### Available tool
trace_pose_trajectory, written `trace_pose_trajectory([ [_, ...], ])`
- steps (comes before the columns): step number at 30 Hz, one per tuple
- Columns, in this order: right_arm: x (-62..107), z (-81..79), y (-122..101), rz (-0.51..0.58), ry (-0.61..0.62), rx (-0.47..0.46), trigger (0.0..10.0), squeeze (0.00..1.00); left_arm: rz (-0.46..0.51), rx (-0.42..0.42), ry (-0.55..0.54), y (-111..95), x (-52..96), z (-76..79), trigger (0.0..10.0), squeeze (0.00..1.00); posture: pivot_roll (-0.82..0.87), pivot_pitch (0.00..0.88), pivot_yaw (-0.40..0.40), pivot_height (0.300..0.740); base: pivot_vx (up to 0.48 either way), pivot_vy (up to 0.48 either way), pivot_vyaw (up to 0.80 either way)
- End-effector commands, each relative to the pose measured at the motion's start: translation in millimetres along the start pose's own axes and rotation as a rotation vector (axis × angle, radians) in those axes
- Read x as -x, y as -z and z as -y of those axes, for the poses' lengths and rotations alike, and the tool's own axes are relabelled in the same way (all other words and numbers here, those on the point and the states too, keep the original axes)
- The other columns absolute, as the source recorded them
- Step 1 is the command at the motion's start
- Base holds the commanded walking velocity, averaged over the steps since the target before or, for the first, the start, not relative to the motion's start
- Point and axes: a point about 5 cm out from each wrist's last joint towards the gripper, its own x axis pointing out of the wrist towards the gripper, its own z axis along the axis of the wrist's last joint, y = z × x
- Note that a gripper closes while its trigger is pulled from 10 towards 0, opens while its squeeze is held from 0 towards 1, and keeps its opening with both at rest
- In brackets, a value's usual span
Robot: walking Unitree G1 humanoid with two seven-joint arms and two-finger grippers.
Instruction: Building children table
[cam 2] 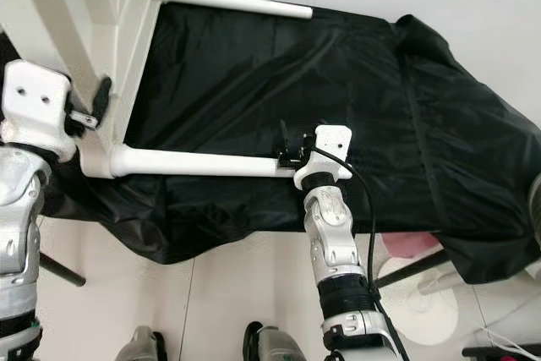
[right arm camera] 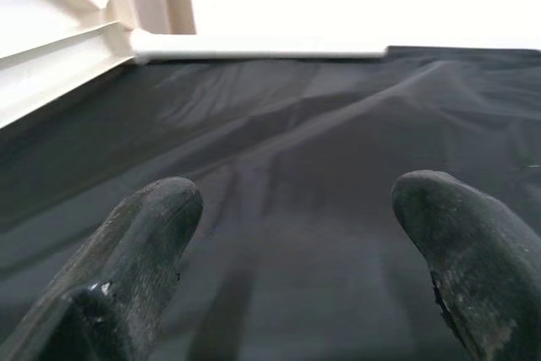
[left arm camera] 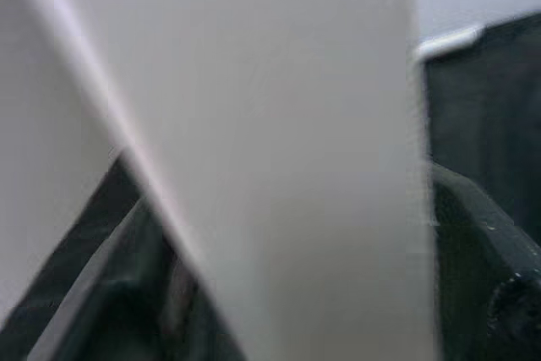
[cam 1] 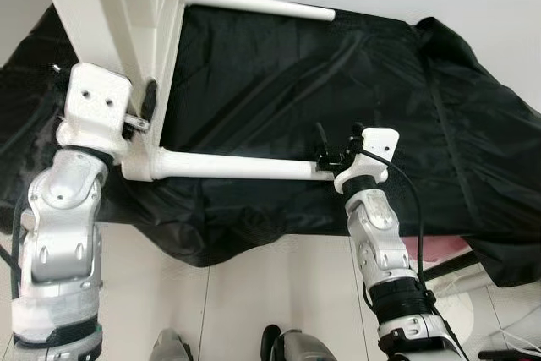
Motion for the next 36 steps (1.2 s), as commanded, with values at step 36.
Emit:
trace_pose_trajectory([
  [36, 5.3, -10.8, 11, -0.038, -0.075, -0.019, 10.0, 0.00, -0.207, 0.340, 0.795, -7, 78.5, 60.4, 10.0, 0.00, 0.14, 0.174, -0.109, 0.740, 0.000, 0.000, 0.00],
])
